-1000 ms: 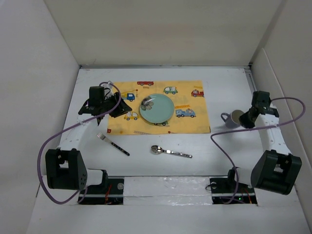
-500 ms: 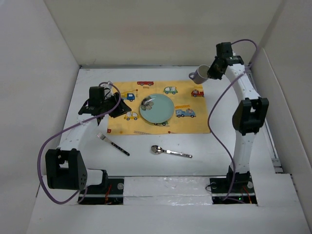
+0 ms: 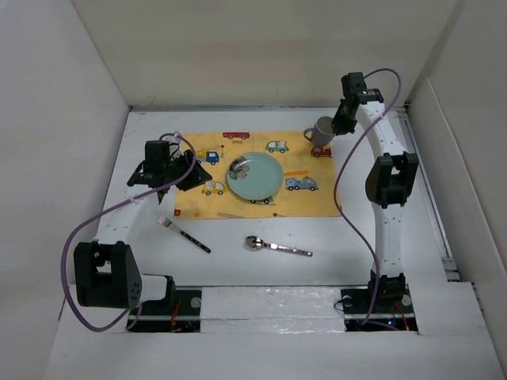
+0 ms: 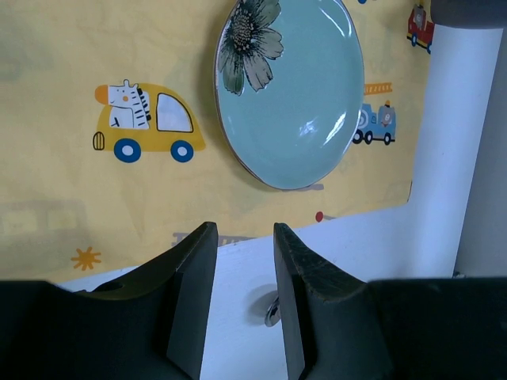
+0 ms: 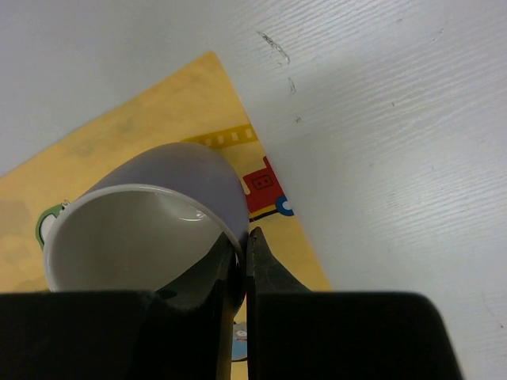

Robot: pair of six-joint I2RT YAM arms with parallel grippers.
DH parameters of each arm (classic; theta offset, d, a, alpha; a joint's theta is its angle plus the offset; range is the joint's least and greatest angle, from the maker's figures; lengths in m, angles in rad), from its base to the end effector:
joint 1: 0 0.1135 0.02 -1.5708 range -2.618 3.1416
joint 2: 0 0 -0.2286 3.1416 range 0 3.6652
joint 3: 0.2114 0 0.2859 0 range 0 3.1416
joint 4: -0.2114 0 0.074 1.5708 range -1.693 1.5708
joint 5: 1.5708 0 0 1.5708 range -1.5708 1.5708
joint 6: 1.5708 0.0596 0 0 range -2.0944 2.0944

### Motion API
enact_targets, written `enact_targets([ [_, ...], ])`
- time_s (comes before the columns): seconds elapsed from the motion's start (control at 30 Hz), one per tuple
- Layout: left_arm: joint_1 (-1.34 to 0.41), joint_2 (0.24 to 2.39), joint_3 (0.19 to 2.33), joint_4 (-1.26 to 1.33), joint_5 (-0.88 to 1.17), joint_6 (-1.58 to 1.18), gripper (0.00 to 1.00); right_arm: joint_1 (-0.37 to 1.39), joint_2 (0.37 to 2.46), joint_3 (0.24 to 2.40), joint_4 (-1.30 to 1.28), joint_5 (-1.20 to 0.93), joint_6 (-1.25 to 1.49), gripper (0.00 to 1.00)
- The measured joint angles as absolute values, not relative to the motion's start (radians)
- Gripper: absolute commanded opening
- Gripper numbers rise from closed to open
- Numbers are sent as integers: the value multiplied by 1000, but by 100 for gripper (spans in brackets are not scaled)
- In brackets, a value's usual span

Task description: Set the dinner table for one person

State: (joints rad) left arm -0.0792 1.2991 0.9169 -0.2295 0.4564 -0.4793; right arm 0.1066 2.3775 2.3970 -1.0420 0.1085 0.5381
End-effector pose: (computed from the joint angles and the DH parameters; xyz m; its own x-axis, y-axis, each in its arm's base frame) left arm 0.3416 -0.0535 0.2119 -0.7066 -0.3592 -0.6097 0.1182 0.7896 -0.6021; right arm 0.5305 0.0503 0.2234 -0.7541 0.4317 -0.4949 0.3923 0.9005 0.1878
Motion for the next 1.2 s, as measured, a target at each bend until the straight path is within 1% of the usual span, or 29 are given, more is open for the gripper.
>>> enact_targets([
  [0.27, -79, 1308, 917, -229, 446, -479, 31, 123, 2417, 2397, -1044, 99, 538, 0],
  [0.33, -79, 1313, 918, -229, 443, -479, 31, 126, 2424, 2402, -1043, 97, 538, 7],
  [0.37, -79, 1315, 918, -229, 443, -479, 31, 126, 2424, 2405, -1042, 97, 539, 13],
  [0.4, -79, 1316, 919, -229, 442, -479, 31, 126, 2426, 2407, -1042, 97, 540, 25],
  [0.5, -79, 1316, 920, -229, 440, -480, 31, 126, 2426, 2413, -1039, 91, 550, 39],
  [0.6, -79, 1321, 930, -229, 439, -480, 31, 126, 2424, 2421, -1024, 83, 557, 45],
  [0.67, -79, 1327, 940, -229, 436, -480, 31, 126, 2415, 2422, -1010, 74, 562, 46],
  [0.7, -79, 1328, 944, -229, 436, -480, 31, 126, 2404, 2420, -1003, 69, 563, 46],
  [0.73, -79, 1328, 947, -229, 434, -479, 31, 126, 2389, 2413, -991, 66, 563, 42],
  [0.77, -79, 1328, 951, -231, 433, -480, 31, 125, 2361, 2395, -973, 61, 561, 32],
  [0.8, -79, 1328, 957, -231, 432, -479, 28, 124, 2318, 2352, -945, 51, 556, 6],
  [0.83, -79, 1328, 963, -232, 432, -479, 23, 124, 2259, 2293, -910, 40, 548, 0],
  [0.87, -79, 1328, 969, -233, 431, -480, 16, 124, 2174, 2199, -869, 14, 545, 0],
  [0.9, -79, 1328, 975, -233, 430, -480, 7, 124, 2097, 2121, -831, -14, 540, 0],
  [0.97, -79, 1328, 985, -231, 430, -479, 1, 127, 1880, 1877, -692, -88, 509, 0],
  [1.03, -79, 1328, 995, -233, 430, -479, 0, 157, 1676, 1668, -618, -150, 482, 0],
  [1.07, -79, 1328, 999, -234, 430, -480, 0, 187, 1586, 1568, -564, -176, 468, 4],
  [1.1, -79, 1328, 1004, -234, 431, -482, 2, 232, 1507, 1470, -517, -197, 458, 30],
  [1.13, -79, 1328, 1008, -236, 432, -483, 5, 293, 1446, 1384, -496, -212, 448, 40],
  [1.17, -79, 1328, 1016, -239, 432, -485, 8, 359, 1405, 1304, -477, -221, 439, 48],
  [1.2, -79, 1328, 1024, -243, 433, -488, 14, 436, 1380, 1230, -471, -234, 429, 58],
])
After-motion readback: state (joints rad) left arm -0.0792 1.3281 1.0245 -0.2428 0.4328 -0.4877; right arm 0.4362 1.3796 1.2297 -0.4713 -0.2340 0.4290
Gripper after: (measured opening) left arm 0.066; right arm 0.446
